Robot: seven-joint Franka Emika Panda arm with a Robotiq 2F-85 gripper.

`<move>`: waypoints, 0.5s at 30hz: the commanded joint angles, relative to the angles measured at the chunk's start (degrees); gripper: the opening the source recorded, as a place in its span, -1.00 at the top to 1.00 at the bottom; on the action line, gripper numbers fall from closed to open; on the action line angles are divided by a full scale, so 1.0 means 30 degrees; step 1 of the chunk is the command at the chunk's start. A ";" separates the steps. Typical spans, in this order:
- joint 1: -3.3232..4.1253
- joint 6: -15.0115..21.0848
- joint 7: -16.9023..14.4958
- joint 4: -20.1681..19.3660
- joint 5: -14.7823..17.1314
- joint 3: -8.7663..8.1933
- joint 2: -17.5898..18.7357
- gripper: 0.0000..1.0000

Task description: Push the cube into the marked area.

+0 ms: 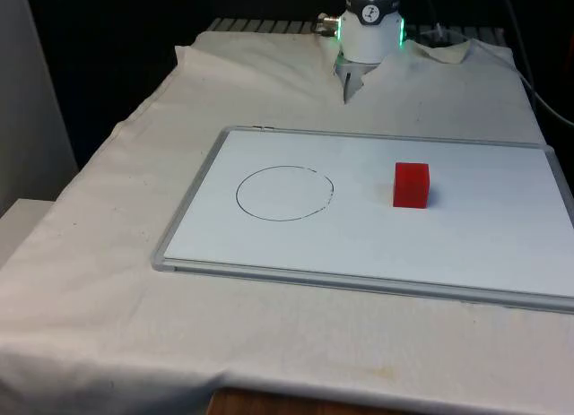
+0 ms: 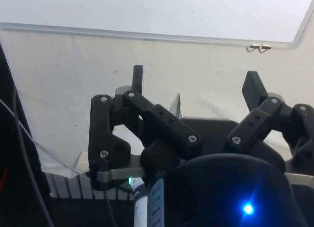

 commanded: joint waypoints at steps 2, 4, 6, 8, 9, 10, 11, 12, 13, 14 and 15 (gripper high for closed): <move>0.0000 0.0000 -0.0038 0.0000 0.0019 0.0000 0.0000 -0.89; 0.0000 0.0000 -0.0038 0.0000 0.0019 0.0000 0.0000 -0.72; 0.0000 0.0000 -0.0038 0.0000 0.0019 0.0000 0.0000 -0.39; 0.0000 0.0000 -0.0038 0.0000 0.0019 0.0000 0.0000 -0.20; 0.0000 0.0000 -0.0038 0.0000 0.0019 0.0000 0.0000 -0.09; 0.0000 0.0000 0.0000 0.0000 0.0000 0.0000 0.0000 0.06; 0.0000 0.0000 -0.0038 0.0000 0.0019 0.0000 0.0000 0.06; 0.0000 0.0000 -0.0038 0.0000 0.0019 0.0000 0.0000 0.15; 0.0000 0.0000 -0.0038 0.0000 0.0019 0.0000 0.0000 0.25; 0.0000 0.0000 -0.0038 0.0000 0.0019 0.0000 0.0000 0.44; 0.0000 0.0000 -0.0038 0.0000 0.0019 0.0000 0.0000 0.53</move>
